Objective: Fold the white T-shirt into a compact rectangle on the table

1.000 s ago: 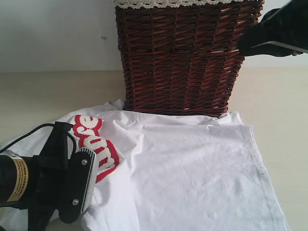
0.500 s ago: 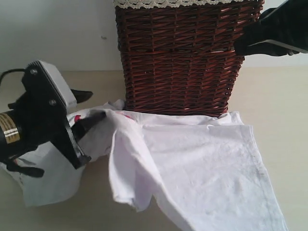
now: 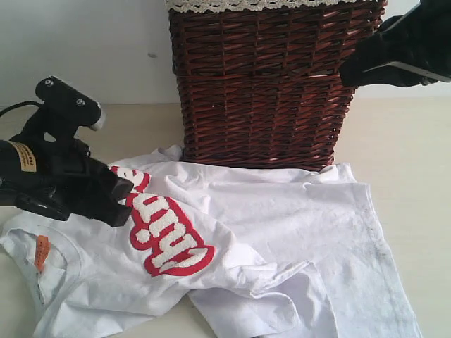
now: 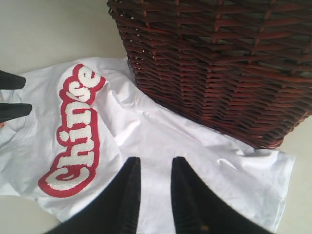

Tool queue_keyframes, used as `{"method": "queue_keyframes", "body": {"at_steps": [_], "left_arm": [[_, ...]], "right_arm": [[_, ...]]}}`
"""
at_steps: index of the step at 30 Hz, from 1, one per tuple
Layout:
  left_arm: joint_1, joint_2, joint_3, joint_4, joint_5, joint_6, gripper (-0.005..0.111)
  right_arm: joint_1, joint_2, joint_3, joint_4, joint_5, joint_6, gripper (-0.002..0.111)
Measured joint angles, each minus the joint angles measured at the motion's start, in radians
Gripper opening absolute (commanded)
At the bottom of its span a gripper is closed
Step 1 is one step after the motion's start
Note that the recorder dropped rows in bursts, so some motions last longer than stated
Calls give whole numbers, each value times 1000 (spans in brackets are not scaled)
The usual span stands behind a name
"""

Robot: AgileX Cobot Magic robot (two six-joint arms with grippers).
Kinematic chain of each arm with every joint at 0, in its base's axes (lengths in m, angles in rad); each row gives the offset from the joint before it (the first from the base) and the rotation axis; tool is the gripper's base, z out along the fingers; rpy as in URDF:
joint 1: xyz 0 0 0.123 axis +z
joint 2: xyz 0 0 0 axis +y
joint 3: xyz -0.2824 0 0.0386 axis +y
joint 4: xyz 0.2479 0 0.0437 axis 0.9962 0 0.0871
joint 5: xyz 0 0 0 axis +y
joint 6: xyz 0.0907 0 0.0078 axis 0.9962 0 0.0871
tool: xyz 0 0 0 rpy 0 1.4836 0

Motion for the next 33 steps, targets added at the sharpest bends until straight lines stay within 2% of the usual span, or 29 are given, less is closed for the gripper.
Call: {"method": "queue_keyframes", "body": {"at_steps": [3, 8, 11, 13, 15, 19, 27, 30, 33], "left_arm": [[-61, -10, -25, 0, 177, 56, 48], [-305, -13, -29, -103, 405, 264, 48], [-466, -13, -29, -200, 424, 363, 49], [-557, 2, -27, -240, 363, 391, 52], [-612, 37, -27, -266, 279, 397, 56], [-633, 155, -27, -278, 162, 395, 60], [-600, 313, -29, -278, -63, 391, 60], [-583, 337, -29, -278, -114, 391, 60], [-561, 359, -37, -278, -103, 396, 59]], "right_arm": [[0, 0, 0, 3, 0, -3, 24], [0, 0, 0, 6, 3, -6, 24], [0, 0, 0, 8, 3, -8, 24], [0, 0, 0, 8, 3, -8, 24], [0, 0, 0, 8, 4, -8, 24], [0, 0, 0, 8, 6, -8, 24], [0, 0, 0, 44, 6, -35, 24], [0, 0, 0, 66, 6, -51, 24], [0, 0, 0, 70, 6, -58, 24]]}}
